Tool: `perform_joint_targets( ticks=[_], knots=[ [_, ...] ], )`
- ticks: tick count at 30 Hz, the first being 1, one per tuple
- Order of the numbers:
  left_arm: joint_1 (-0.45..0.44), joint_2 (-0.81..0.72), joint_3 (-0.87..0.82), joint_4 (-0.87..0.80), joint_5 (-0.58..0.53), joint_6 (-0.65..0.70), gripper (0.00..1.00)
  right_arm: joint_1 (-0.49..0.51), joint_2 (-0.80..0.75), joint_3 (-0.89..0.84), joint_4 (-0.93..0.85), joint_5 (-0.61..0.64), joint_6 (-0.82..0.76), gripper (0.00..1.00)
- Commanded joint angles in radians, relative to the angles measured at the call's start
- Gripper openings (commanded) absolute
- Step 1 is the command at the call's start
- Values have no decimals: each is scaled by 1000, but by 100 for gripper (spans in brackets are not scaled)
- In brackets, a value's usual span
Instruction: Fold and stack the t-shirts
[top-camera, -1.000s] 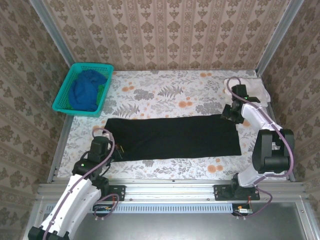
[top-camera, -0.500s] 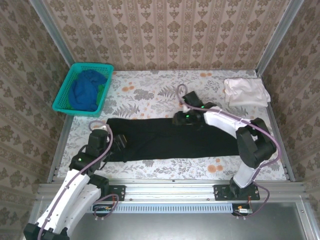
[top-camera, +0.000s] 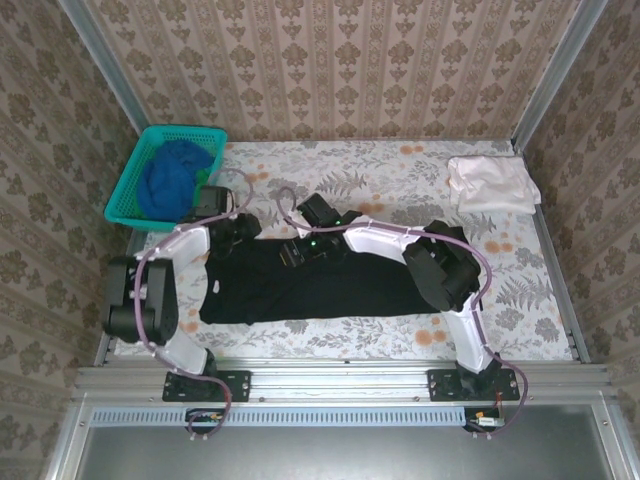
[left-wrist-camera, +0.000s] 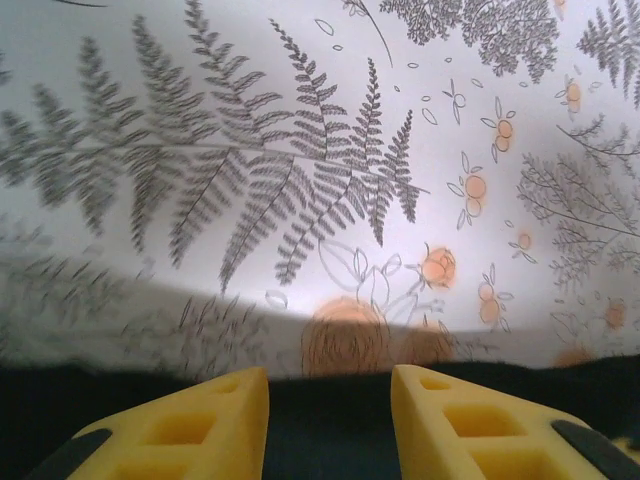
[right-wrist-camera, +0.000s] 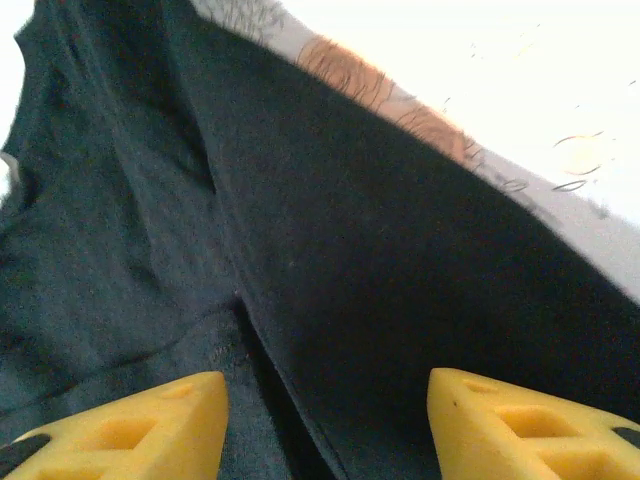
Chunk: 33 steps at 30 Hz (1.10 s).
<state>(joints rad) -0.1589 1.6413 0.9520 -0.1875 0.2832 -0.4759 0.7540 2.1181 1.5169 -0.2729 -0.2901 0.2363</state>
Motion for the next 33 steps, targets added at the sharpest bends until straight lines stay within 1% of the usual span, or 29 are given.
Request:
perform_joint_targets(
  ticks=[1, 4, 8, 10, 12, 14, 17, 20, 24, 26, 28, 30, 32, 33],
  knots=[
    [23, 107, 70, 3, 73, 72, 35, 31, 20, 46, -106, 52, -136, 56],
    [45, 181, 108, -10, 86, 82, 30, 40, -13, -3, -100, 70, -197, 55],
    [60, 214, 131, -13, 65, 99, 29, 41, -65, -72, -80, 72, -275, 55],
    [65, 225, 143, -17, 64, 103, 28, 42, -87, -97, -87, 85, -315, 51],
    [67, 231, 152, -19, 63, 108, 27, 42, -120, -137, -71, 79, -347, 50],
    [67, 238, 156, -21, 64, 108, 26, 42, -156, -182, -36, 48, -365, 50],
    [67, 244, 151, -14, 68, 108, 26, 42, -202, -227, -4, -31, -387, 51],
    [67, 238, 143, -13, 71, 107, 25, 42, -229, -258, -4, -64, -423, 50],
    [67, 161, 114, -32, 55, 109, 25, 40, -246, -259, -103, -58, -467, 48],
    [67, 101, 114, -67, 24, 118, 28, 41, -283, -274, -103, -17, -448, 48],
    [67, 35, 115, -107, -5, 131, 31, 43, -353, -328, -32, 10, -413, 50],
    [64, -23, 113, -142, -30, 141, 36, 53, -414, -373, 62, 37, -360, 54],
    [56, -72, 94, -153, -28, 145, 37, 82, -444, -390, 138, 84, -322, 59],
    [49, -91, 79, -140, -11, 145, 37, 105, -441, -385, 165, 78, -333, 59]
  ],
)
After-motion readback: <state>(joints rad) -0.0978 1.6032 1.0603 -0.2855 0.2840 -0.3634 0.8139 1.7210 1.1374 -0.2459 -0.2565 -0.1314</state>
